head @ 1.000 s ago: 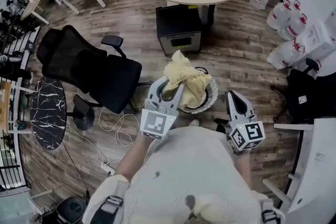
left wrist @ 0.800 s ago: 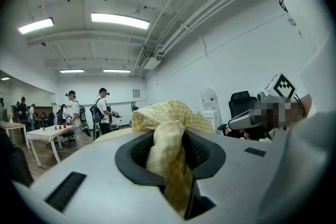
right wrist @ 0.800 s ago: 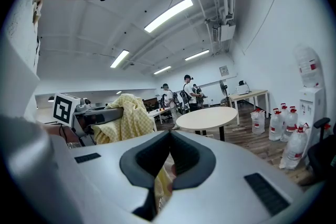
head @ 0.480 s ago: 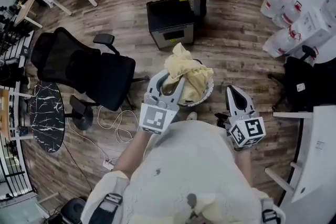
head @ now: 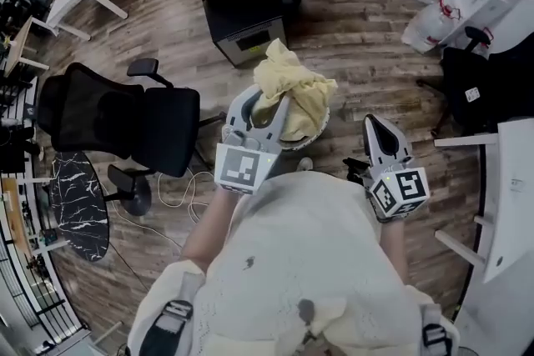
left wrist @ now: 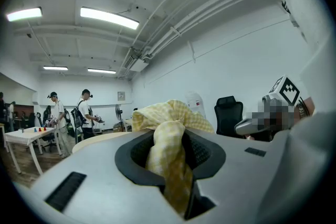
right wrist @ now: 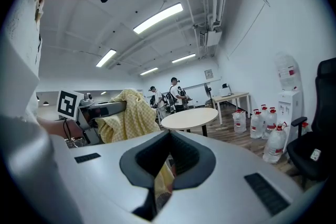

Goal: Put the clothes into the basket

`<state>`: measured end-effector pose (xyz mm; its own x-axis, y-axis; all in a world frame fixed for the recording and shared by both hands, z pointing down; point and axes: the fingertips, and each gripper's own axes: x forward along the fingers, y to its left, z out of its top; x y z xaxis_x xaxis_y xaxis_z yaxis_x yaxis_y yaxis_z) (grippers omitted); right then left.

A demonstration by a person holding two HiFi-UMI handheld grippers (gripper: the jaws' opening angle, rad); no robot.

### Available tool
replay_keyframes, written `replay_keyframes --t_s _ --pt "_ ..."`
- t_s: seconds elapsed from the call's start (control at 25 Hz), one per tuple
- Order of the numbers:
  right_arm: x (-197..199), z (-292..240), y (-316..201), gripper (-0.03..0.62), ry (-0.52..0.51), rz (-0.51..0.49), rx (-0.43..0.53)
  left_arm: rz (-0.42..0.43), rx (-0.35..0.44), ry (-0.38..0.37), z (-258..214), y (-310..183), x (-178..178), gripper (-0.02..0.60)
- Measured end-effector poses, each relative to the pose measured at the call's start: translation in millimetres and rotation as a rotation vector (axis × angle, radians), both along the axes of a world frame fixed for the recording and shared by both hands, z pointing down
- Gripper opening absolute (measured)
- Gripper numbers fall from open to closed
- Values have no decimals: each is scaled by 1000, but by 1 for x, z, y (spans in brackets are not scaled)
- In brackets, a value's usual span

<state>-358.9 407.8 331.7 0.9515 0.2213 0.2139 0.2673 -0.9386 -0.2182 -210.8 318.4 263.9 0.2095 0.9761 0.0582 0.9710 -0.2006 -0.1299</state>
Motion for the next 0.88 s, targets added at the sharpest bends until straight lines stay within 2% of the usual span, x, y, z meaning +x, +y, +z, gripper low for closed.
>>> replay_keyframes --t_s 0.12,0.24,0.48,0.88 --pt "-11 0 15 8 5 37 3 37 11 9 4 20 -8 113" --pt "-13 4 7 8 -3 69 1 63 6 -23 9 17 -8 113" --pt "-25 12 28 8 -17 113 18 106 53 -36 34 44 -15 113" --pt "-2 22 21 8 -41 147 39 166 111 -70 71 51 -1 113"
